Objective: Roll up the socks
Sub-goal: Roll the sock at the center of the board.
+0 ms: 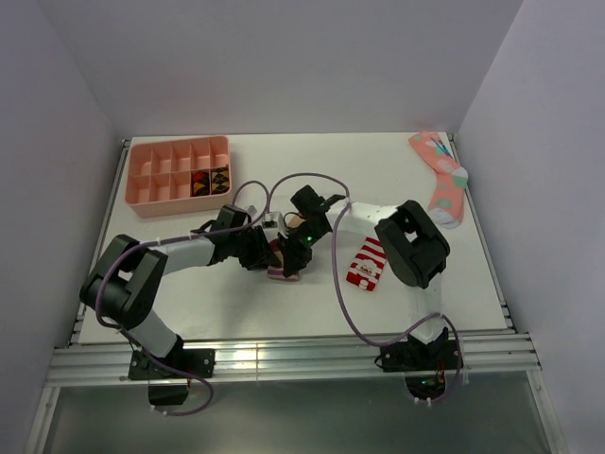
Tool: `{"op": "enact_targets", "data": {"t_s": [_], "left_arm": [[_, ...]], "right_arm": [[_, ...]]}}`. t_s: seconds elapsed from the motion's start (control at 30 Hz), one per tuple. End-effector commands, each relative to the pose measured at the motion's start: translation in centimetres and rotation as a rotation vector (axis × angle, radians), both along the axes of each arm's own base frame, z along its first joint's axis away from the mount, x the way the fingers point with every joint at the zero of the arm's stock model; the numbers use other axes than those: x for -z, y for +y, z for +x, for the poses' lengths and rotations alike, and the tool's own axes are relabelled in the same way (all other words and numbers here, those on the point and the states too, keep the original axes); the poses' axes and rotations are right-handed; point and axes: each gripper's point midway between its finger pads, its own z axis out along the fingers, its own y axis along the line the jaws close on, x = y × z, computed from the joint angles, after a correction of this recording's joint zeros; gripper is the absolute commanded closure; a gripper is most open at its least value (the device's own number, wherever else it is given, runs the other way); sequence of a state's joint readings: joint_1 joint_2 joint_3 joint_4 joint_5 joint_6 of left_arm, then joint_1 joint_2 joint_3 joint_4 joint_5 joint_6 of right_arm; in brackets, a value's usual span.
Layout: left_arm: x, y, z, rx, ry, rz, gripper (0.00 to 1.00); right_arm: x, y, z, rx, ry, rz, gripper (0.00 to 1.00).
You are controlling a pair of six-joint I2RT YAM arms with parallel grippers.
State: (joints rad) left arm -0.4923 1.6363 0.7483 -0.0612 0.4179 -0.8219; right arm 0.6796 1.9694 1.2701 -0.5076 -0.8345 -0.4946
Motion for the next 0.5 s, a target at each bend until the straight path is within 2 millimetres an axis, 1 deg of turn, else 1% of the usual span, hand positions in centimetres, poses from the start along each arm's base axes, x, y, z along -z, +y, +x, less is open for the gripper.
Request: {"op": "enact_targets", "data": {"t_s": [0.0,0.03,0.07,0.1,0.13,0.17,0.23,0.27,0.37,0.43,0.47], "left_arm": [[-1.9,0.6,3.8,-0.099,-0.221,0.022,0.61],[-2.7,0.7,4.3,-0.11,-0.264,0.016,0.6],[-2.8,0.8,4.6,-0.118,-0.288,0.025,0.59],[-2.8,0.9,4.5,-0.117,-0.305,0.027,0.58],[-3.0,1.1,4.9,-0.132,-0.333,0.033,0.58],[-3.4,1.1,5.0,-0.137,-0.37,0.026,0.57],[-3.9,1.1,5.2,-0.142,-0.411,0.007,0.56],[-4.4,0.9,5.3,-0.138,-0.453,-0.014,0.55],[-5.2,0.8,5.6,-0.122,-0.53,-0.021,0.55],[-5.7,0.4,5.5,-0.102,-0.585,-0.038,0.54],[-5.5,0.4,4.9,-0.082,-0.601,-0.043,0.54]], "right_arm": [[-1.5,-0.6,-1.3,-0.007,0.188,0.022,0.72],[-2.1,-0.5,-0.8,-0.006,0.199,0.042,0.72],[-1.6,-0.9,-1.1,-0.003,0.244,0.02,0.72],[-1.6,-1.0,-1.1,-0.006,0.26,0.017,0.72],[-1.8,-0.8,-0.8,-0.011,0.262,0.024,0.72],[-1.4,-1.2,-1.3,-0.005,0.323,0.007,0.72],[-1.6,-1.1,-0.9,-0.015,0.343,0.008,0.72],[-1.3,-1.5,-1.3,-0.009,0.4,-0.007,0.72],[-1.1,-1.6,-0.9,0.002,0.434,-0.02,0.72],[-1.1,-1.7,-0.5,0.027,0.448,-0.027,0.72],[-1.0,-1.7,-0.3,0.033,0.454,-0.028,0.72]]}}
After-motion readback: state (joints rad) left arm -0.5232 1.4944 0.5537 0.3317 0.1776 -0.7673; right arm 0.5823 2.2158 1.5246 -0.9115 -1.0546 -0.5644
